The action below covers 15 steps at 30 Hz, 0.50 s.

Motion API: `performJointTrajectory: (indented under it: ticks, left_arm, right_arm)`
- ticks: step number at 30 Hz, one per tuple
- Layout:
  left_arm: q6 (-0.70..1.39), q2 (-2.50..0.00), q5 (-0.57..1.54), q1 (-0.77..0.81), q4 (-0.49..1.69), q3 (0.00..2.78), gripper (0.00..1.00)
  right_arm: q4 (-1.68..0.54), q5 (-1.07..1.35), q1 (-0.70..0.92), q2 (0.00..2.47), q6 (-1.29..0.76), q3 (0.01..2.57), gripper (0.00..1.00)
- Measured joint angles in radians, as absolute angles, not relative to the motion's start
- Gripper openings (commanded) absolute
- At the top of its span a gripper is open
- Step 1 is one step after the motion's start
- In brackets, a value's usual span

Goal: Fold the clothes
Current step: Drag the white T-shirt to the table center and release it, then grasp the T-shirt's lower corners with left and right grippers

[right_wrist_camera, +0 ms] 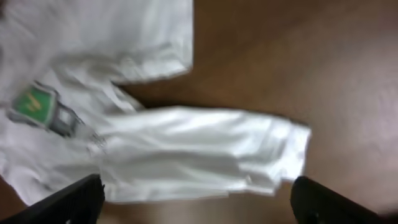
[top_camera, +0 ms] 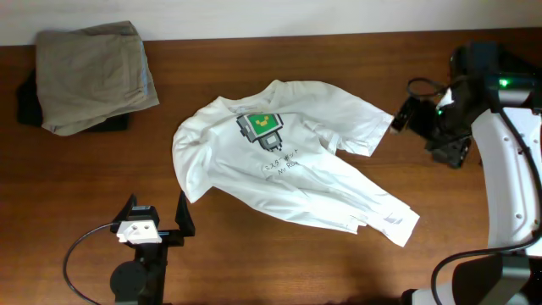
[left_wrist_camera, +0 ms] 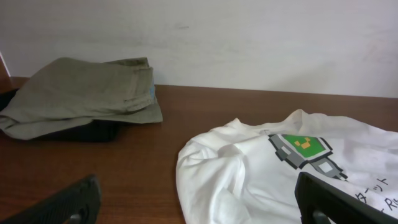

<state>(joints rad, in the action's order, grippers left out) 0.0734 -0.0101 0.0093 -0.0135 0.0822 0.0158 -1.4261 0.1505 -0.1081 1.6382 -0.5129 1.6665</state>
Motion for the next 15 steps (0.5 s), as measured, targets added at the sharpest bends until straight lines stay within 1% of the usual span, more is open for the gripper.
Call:
performJointTrajectory:
  ticks: [3, 5, 8, 10, 12, 14, 15]
  left_arm:
    - [0.073, -0.010, 0.009, -0.014, 0.083, 0.016, 0.99]
    - [0.073, -0.010, 0.009, -0.014, 0.082, 0.016, 0.99]
    - [0.074, -0.010, 0.009, -0.014, 0.083, 0.016, 0.99]
    - [0.073, -0.010, 0.009, -0.014, 0.083, 0.016, 0.99]
    - [0.073, -0.010, 0.010, -0.014, 0.083, 0.016, 0.99]
    - [0.073, -0.010, 0.010, -0.014, 0.083, 0.016, 0.99]
    - [0.073, -0.010, 0.009, -0.014, 0.083, 0.016, 0.99]
  right_arm:
    - [-1.509, 0.162, -0.086, 1.635, -0.510, 1.666, 1.00]
    - [-1.523, 0.166, -0.069, 1.609, -0.528, 1.664, 0.99]
    - [-1.526, 0.165, -0.021, 1.478, -0.571, 1.652, 0.99]
    - [-1.534, 0.153, 0.052, 1.349, -0.603, 1.630, 0.99]
    - [-1.546, 0.124, 0.157, 1.235, -0.665, 1.555, 0.99]
    - [-1.487, 0.100, 0.242, 1.198, -0.729, 1.431, 0.98]
    - [-1.454, 0.094, 0.293, 1.210, -0.760, 1.344, 0.95]
